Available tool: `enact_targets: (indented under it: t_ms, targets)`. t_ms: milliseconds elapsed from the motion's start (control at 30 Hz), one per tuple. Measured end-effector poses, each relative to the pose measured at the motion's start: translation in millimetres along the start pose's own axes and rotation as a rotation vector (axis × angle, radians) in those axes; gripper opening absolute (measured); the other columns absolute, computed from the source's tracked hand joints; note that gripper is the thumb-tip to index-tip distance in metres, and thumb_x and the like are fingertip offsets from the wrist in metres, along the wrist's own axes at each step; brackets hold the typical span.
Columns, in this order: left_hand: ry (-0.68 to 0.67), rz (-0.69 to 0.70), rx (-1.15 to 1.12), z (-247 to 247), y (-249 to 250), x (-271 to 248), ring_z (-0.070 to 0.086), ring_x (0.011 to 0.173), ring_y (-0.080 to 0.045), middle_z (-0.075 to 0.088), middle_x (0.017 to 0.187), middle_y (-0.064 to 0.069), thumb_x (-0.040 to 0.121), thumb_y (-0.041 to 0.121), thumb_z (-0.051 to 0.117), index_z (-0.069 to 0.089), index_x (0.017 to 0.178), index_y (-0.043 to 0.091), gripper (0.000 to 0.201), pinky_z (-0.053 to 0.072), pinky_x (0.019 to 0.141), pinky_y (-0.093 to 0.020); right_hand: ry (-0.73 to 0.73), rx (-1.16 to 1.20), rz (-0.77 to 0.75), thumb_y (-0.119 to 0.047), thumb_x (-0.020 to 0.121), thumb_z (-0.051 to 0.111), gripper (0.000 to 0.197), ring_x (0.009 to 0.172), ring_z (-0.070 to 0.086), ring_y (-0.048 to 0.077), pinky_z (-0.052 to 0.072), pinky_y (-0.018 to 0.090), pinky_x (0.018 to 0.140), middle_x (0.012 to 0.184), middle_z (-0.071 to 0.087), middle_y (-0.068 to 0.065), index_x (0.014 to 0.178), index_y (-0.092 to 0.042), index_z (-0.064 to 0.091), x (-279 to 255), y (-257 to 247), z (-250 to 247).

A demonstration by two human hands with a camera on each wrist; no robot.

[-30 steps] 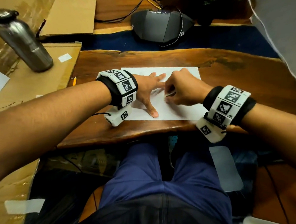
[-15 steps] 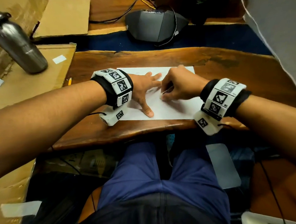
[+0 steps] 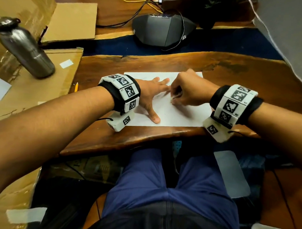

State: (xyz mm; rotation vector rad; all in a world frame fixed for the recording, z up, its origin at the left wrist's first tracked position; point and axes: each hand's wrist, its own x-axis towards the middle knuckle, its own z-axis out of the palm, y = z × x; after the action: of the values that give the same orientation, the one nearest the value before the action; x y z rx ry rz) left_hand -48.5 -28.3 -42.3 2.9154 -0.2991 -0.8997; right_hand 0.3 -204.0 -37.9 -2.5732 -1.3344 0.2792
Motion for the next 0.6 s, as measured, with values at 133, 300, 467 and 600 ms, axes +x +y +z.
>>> enact_targets:
  t_ms: [133, 300, 467, 600]
  targets:
    - [0.004, 0.029, 0.002, 1, -3, 4, -0.016, 0.151, -0.022, -0.018, 0.164, 0.009, 0.054, 0.062, 0.087, -0.002, 0.157, 0.038, 0.138, 0.003, 0.121, -0.058, -0.114, 0.070, -0.049, -0.028, 0.080, 0.082, 0.015, 0.074, 0.067, 0.012, 0.056, 0.026, 0.072, 0.082, 0.074, -0.003, 0.086, -0.015, 0.079, -6, -6, 1]
    - [0.000, 0.016, 0.041, 0, 1, 2, -0.016, 0.151, -0.021, -0.020, 0.164, 0.008, 0.058, 0.060, 0.086, -0.004, 0.156, 0.037, 0.135, 0.004, 0.121, -0.056, 0.011, 0.024, 0.050, -0.024, 0.081, 0.081, 0.013, 0.075, 0.067, 0.018, 0.060, 0.036, 0.073, 0.084, 0.075, 0.003, 0.085, -0.013, 0.078, 4, 12, -7]
    - [0.004, 0.032, 0.014, 0, 0, 2, -0.015, 0.151, -0.022, -0.019, 0.164, 0.006, 0.057, 0.060, 0.086, -0.001, 0.158, 0.033, 0.136, 0.002, 0.122, -0.054, -0.178, 0.061, -0.076, -0.029, 0.079, 0.082, 0.016, 0.071, 0.065, 0.007, 0.055, 0.021, 0.070, 0.080, 0.074, -0.005, 0.085, -0.014, 0.078, -5, -6, -2]
    - [-0.006, 0.010, 0.032, -1, 2, 0, -0.016, 0.151, -0.020, -0.021, 0.163, 0.008, 0.059, 0.060, 0.085, -0.003, 0.157, 0.036, 0.134, 0.003, 0.122, -0.053, -0.028, 0.046, 0.038, -0.028, 0.081, 0.081, 0.018, 0.078, 0.069, 0.015, 0.060, 0.035, 0.075, 0.084, 0.075, 0.000, 0.088, -0.012, 0.079, 7, 13, -8]
